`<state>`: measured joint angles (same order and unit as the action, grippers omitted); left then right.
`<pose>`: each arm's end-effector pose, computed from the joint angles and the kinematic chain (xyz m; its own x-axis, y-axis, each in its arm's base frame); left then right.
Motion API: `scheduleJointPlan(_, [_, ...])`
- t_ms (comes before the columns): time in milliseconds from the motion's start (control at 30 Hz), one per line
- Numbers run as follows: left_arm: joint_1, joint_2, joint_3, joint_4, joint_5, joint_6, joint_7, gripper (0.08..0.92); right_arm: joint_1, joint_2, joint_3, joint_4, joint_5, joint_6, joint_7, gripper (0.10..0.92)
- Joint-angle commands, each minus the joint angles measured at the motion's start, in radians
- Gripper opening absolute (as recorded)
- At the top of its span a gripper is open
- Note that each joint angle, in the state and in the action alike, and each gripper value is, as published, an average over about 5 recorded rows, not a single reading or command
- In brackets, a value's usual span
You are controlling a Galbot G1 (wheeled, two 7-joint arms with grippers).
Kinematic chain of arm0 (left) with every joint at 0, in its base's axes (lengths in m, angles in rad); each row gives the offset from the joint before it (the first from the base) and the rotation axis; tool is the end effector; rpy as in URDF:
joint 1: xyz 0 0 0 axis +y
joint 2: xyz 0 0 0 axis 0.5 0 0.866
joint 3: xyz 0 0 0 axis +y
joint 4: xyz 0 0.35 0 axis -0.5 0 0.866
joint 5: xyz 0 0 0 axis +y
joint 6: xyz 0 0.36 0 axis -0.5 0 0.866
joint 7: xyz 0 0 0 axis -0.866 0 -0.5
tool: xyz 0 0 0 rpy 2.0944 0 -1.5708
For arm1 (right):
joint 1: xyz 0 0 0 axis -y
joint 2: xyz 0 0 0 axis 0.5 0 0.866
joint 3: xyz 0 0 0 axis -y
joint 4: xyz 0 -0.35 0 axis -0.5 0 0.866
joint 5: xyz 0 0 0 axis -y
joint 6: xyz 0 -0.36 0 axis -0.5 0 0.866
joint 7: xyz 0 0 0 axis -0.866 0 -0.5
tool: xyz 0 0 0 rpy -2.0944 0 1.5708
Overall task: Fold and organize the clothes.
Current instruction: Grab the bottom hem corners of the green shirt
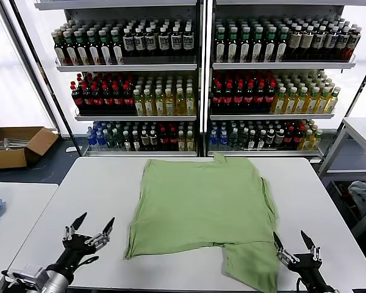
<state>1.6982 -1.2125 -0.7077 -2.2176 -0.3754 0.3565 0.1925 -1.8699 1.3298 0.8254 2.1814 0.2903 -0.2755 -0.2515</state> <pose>0.1603 0.0959 -0.2556 -0.9084 0.2528 0.3331 0.2527 0.9665 -0.0445 0.1047 -0.1194 -0.2870 -0.8943 -0.1327 0.4274 -0.1415 0.9899 0.0113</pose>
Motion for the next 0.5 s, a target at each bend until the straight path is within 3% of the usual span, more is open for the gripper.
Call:
scheduleJointPlan(33, [0.061, 0.130, 0.131, -0.015, -0.050, 0.107, -0.135, 0.823, -0.093, -0.100, -0.008, 0.063, -0.014, -0.112, 0.042, 0.823])
scheduleJointPlan(500, [-0.027, 0.104, 0.182, 0.072, -0.022, 0.166, -0.169, 0.823, -0.083, -0.048, -0.116, 0.040, -0.036, -0.140, 0.030, 0.822])
